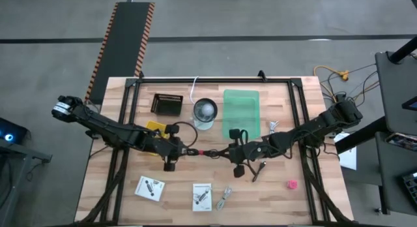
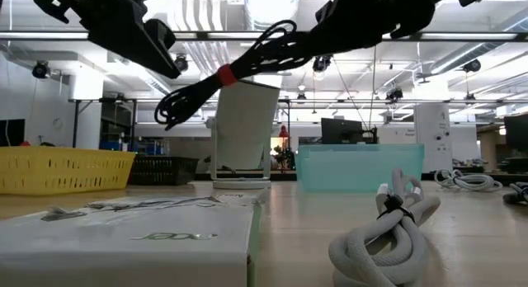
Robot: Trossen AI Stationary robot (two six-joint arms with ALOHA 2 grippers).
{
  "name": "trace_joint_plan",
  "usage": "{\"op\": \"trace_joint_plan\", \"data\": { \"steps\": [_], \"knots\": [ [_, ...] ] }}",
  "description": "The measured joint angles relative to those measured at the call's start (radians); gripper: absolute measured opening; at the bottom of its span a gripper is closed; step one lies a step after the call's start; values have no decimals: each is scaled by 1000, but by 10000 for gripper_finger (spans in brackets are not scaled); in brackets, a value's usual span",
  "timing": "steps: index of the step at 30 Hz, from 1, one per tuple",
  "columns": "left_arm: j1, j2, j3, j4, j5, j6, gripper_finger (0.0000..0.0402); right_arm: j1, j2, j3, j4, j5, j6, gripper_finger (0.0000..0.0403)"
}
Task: Pick and place items into bin
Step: Put the left black charger cable into the green bin
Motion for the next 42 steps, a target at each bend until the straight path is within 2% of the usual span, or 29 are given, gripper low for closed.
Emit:
{"op": "trace_joint_plan", "data": {
  "steps": [4, 7, 11, 16, 20, 27, 31, 34, 36, 40, 42],
  "knots": [
    [0, 0, 0, -7, 0, 6, 183, 0, -18, 0, -30, 2, 17, 14],
    [0, -1, 0, -5, -4, 5, 209, 1, -50, 0, -85, 48, 44, 14],
    [-1, -1, 0, -3, -78, 4, 216, 0, -103, 0, -190, 131, 99, 13],
    [0, -2, -4, 41, -262, -2, 216, 1, -175, 0, -280, 132, 177, 13],
    [-1, -2, -5, 98, -303, 3, 216, 1, -233, 0, -363, 133, 246, 13],
    [-1, -3, -7, 95, -305, 58, 216, 7, -318, 0, -509, 133, 380, 13],
    [-1, -36, -51, 91, -303, 83, 216, 20, -348, 0, -535, 137, 423, 13],
    [0, -103, -119, 121, -302, 82, 216, 34, -373, 0, -553, 200, 439, 13],
    [0, -160, -188, 205, -285, 102, 216, 40, -392, 0, -563, 231, 440, 13],
    [4, -293, -356, 447, -145, 189, 216, 40, -427, 0, -578, 243, 450, 13],
    [5, -343, -435, 556, -123, 211, 216, 40, -445, 0, -578, 246, 461, 13]
  ]
}}
